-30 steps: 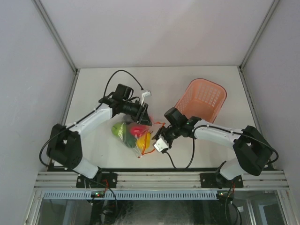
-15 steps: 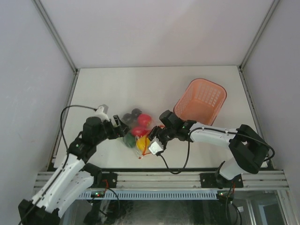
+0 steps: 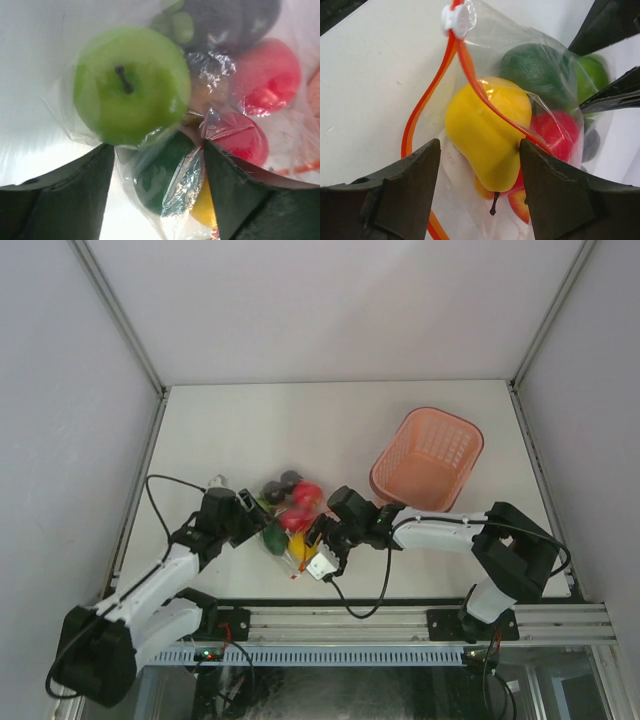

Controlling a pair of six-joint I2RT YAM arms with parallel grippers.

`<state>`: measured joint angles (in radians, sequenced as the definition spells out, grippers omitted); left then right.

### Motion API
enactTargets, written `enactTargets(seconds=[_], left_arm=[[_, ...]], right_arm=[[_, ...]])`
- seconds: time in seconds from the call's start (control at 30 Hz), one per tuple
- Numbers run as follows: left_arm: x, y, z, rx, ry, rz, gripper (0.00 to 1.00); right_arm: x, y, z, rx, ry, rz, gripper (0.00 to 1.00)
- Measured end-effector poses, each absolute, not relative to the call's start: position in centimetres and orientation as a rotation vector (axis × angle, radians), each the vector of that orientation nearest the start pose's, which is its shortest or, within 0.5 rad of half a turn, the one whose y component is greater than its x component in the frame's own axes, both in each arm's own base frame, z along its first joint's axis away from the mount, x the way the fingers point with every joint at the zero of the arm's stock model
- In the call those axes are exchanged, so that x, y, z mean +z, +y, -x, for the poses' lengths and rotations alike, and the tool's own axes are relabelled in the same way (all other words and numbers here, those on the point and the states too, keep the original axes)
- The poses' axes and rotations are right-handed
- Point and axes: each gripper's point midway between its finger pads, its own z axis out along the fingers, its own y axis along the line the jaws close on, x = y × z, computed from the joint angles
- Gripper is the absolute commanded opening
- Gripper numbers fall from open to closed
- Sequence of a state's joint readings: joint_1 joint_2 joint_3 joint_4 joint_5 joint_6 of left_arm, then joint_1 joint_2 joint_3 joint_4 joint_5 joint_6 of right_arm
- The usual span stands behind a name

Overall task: Open the zip-top bag and remove the fake food
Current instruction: Adjust the zipper food storage bag at the center of the board.

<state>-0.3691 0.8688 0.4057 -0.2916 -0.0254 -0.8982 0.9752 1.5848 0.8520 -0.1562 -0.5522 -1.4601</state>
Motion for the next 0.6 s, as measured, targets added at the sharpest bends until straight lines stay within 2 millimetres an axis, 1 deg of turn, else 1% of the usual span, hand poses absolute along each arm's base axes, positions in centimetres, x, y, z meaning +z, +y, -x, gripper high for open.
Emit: enactTargets(seconds=[0.1,0.13,0.2,0.3,0.43,0.6], left_arm=[[5.8,-11.9,-24.4,-0.570,2.367,0.655,0.66],[5.7,-11.9,-24.9,-0.572,2.374,0.653,0.61],[5.9,-11.9,-26.1,-0.583,2.372,0.643,0.59],[6.4,-12.1,-27.7,-0.603,2.371,0.605,0.58],[6.7,-13.0,-29.9,-0.637,2.394,0.530,0.59],[7.1,-14.5,-31.3,-0.705,2.410,0.439,0.62]], right_arm=[[6.2,36.3,-17.7,0.422,0.590,2.266,0.67],[6.1,36.4,-17.8,0.416,0.594,2.266,0.67],[5.9,36.8,-18.1,0.402,0.604,2.262,0.68],[5.8,37.6,-18.7,0.385,0.621,2.252,0.69],[5.7,38.5,-19.4,0.371,0.666,2.226,0.70],[5.4,39.3,-20.4,0.344,0.755,2.195,0.70]])
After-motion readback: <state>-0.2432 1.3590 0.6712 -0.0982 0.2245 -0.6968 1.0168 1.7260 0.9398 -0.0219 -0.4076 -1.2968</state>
